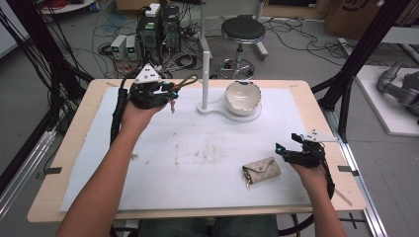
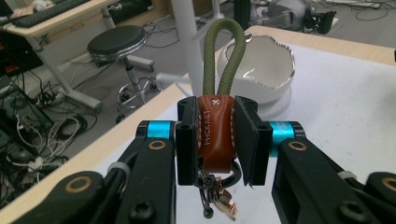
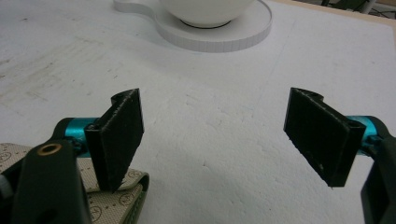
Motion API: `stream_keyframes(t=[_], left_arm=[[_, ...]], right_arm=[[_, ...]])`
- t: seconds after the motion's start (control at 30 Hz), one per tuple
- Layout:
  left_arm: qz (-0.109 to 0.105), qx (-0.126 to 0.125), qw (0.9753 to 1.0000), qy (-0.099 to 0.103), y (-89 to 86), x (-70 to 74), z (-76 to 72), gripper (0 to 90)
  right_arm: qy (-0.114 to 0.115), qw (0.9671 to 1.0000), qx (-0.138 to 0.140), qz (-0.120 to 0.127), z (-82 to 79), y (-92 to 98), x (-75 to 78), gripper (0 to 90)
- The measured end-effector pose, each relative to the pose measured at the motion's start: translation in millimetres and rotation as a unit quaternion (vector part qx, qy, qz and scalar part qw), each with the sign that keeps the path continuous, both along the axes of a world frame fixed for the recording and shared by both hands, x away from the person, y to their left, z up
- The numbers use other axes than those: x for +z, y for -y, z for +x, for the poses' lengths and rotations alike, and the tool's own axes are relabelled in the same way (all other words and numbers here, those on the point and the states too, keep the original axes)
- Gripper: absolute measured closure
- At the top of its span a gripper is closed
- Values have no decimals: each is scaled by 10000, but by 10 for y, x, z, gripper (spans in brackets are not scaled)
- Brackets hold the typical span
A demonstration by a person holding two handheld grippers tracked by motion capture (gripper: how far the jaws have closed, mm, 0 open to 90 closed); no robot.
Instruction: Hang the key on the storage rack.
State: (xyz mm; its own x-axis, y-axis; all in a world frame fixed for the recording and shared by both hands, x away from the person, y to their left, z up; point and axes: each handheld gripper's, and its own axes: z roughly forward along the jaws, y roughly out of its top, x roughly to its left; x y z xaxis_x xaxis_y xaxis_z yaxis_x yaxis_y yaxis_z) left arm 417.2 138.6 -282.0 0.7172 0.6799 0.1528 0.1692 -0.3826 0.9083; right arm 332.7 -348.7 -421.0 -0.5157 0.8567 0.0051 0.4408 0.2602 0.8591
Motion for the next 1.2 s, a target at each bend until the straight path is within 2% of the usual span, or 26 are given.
stream_keyframes(t=[0.13,0.27,0.47,0.7,0.9,1.03,1.17,1.2], left_arm=[[62,-19,10000,42,119,79,88,709],[140,-57,9999,19,214,81,149,709],[193,-37,9998,-20,281,47,204,709],[324,133,9994,-64,303,4,283,709],[489,174,9986,-121,376,-69,358,709],[496,215,9984,-190,400,-123,407,707],[437,268,9983,-288,388,-163,449,662],[430,330,9981,-303,383,-168,455,597]], right_arm=[[-3,10000,-6,-1,-1,0,1,204],[-8,10000,-21,14,1,9,-2,205],[-18,10000,-38,29,4,21,-7,205],[-25,10000,-25,6,4,15,-9,205],[-47,10000,-33,14,2,5,-10,205],[-51,10000,-25,-4,6,4,-13,205],[-55,10000,-23,5,7,7,-17,204],[-55,10000,-22,0,7,9,-18,205]])
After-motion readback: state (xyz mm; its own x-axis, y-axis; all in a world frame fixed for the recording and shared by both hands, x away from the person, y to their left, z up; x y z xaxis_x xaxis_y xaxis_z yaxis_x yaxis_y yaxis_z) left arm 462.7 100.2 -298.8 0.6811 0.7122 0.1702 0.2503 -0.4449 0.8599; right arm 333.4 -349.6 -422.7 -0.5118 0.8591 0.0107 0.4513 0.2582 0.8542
